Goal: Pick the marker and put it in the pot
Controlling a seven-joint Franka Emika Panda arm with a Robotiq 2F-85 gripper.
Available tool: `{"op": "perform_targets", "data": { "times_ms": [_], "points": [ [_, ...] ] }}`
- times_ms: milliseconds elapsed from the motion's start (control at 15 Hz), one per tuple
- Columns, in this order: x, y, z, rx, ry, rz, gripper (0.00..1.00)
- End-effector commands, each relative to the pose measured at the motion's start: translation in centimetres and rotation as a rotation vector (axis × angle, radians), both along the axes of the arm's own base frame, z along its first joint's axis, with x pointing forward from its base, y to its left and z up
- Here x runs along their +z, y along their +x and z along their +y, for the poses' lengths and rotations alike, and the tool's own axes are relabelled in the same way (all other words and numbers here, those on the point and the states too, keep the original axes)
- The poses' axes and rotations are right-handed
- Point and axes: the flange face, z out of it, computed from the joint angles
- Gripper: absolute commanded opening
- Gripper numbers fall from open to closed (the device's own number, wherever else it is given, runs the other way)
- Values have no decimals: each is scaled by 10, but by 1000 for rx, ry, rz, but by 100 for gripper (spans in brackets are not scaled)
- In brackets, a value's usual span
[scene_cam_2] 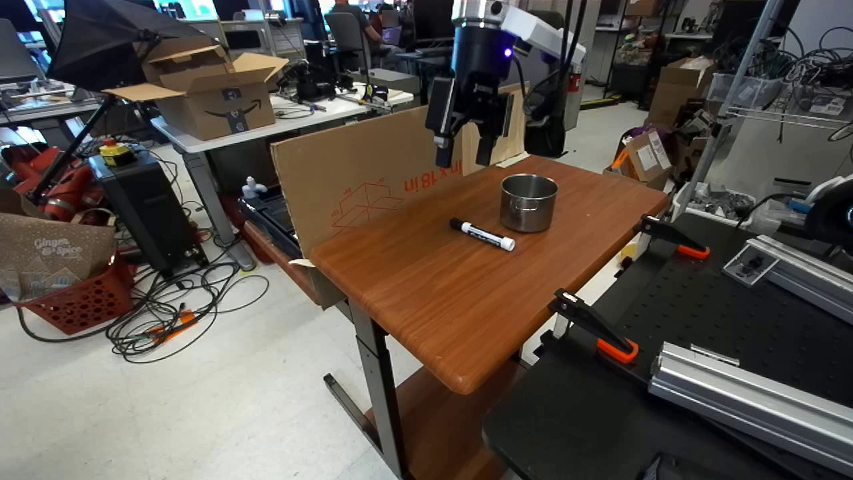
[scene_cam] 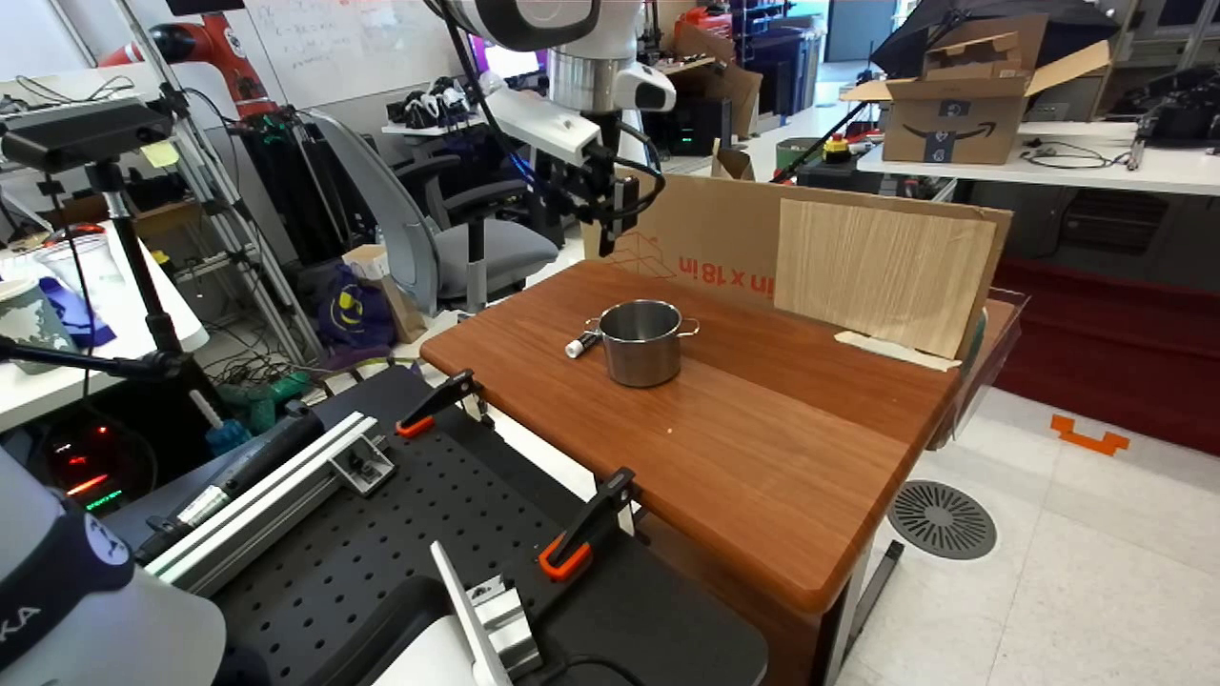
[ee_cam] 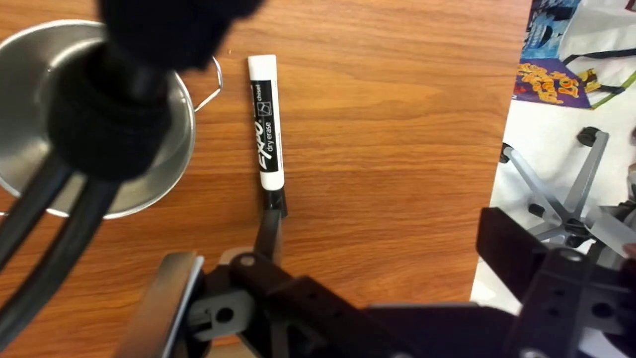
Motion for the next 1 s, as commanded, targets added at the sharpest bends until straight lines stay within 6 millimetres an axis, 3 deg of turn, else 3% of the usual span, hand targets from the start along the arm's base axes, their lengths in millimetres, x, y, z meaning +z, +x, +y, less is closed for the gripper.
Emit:
{"op": "perform_targets", "data": {
  "times_ms": [0,533,933],
  "points": [
    [-16,13,1,-3,19,26,100],
    [-67,17,4,-37,-15,122,100],
    [-86,22,7,-56,-59,156,100]
  ]
}}
